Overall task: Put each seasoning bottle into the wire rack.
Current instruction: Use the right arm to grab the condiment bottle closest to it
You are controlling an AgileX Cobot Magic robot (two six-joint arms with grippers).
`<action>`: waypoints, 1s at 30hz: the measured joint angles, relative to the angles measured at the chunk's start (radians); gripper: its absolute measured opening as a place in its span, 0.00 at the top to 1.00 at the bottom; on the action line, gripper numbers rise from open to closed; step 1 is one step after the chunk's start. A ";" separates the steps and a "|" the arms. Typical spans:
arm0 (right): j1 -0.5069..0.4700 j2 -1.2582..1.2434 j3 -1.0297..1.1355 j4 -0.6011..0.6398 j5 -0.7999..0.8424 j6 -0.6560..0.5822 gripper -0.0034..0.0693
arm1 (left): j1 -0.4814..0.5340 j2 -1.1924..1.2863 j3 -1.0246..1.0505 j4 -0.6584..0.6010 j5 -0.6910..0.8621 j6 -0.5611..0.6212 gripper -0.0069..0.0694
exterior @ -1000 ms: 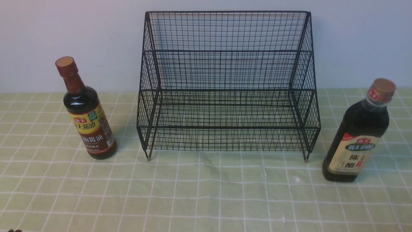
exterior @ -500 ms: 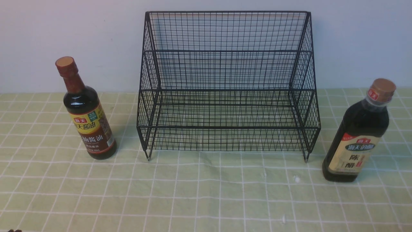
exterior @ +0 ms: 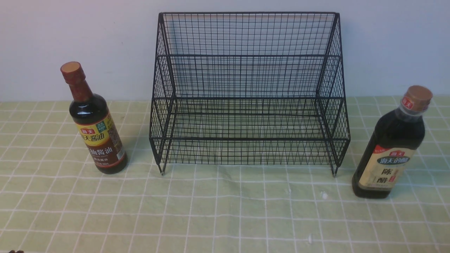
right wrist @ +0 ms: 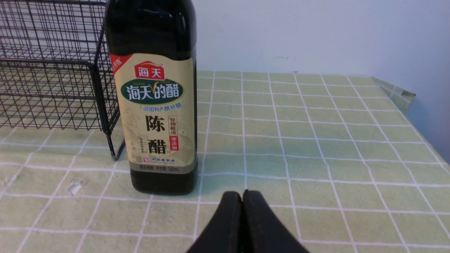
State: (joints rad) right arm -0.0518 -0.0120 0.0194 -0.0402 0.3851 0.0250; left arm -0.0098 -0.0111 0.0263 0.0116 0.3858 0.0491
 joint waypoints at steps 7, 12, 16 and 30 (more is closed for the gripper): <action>0.000 0.000 0.009 0.339 -0.283 0.195 0.97 | 0.000 0.000 0.000 0.000 0.000 0.000 0.90; 0.000 0.000 0.009 0.564 -0.420 0.263 0.97 | 0.000 0.000 0.000 0.000 0.000 0.000 0.90; 0.000 0.000 0.009 0.612 -0.471 0.250 0.97 | 0.000 0.000 0.000 0.000 0.000 0.000 0.90; 0.000 0.421 -0.663 0.349 0.231 0.014 0.97 | 0.000 0.000 0.000 0.000 0.000 0.000 0.90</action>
State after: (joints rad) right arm -0.0518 0.4094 -0.6432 0.3088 0.6158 0.0391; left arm -0.0098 -0.0111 0.0263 0.0116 0.3858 0.0491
